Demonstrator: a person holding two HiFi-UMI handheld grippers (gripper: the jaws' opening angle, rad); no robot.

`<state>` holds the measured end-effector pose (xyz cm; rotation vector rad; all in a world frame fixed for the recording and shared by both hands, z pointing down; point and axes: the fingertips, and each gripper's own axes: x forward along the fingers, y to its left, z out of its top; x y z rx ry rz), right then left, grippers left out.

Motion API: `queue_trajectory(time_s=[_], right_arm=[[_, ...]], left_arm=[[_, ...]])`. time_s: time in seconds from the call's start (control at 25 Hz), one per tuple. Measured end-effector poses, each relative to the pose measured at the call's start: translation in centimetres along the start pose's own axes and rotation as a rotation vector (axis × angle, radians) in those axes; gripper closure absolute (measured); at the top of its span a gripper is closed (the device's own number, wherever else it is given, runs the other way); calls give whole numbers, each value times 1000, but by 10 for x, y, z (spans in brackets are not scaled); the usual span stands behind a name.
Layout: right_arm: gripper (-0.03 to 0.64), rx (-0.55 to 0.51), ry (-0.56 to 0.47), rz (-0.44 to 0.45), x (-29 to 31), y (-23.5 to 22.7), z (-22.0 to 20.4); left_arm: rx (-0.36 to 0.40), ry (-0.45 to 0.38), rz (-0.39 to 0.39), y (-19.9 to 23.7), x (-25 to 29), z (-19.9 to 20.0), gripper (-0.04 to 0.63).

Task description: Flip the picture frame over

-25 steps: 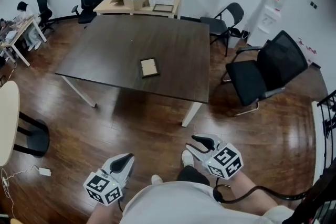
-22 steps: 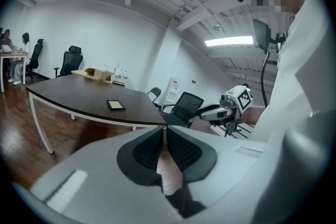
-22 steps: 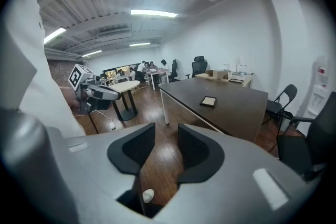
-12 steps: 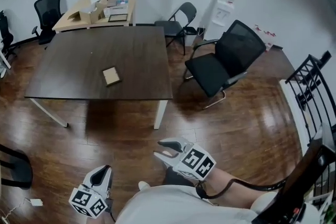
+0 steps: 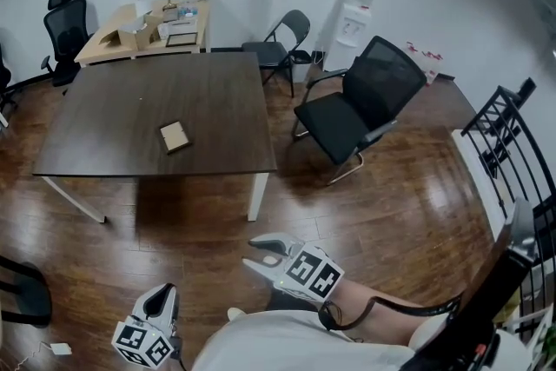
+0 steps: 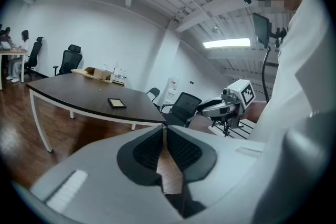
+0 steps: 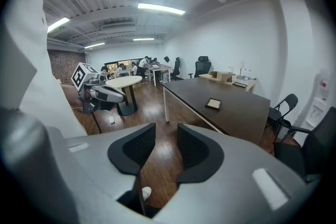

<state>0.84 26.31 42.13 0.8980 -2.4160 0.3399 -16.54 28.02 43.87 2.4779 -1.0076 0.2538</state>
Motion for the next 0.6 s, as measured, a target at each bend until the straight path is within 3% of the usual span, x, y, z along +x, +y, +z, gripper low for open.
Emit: queue_trajectory(time_s=[0.6], right_arm=[[486, 3, 12, 1, 8, -5, -1]], left_arm=[[-4, 27, -6, 6, 10, -9, 572]])
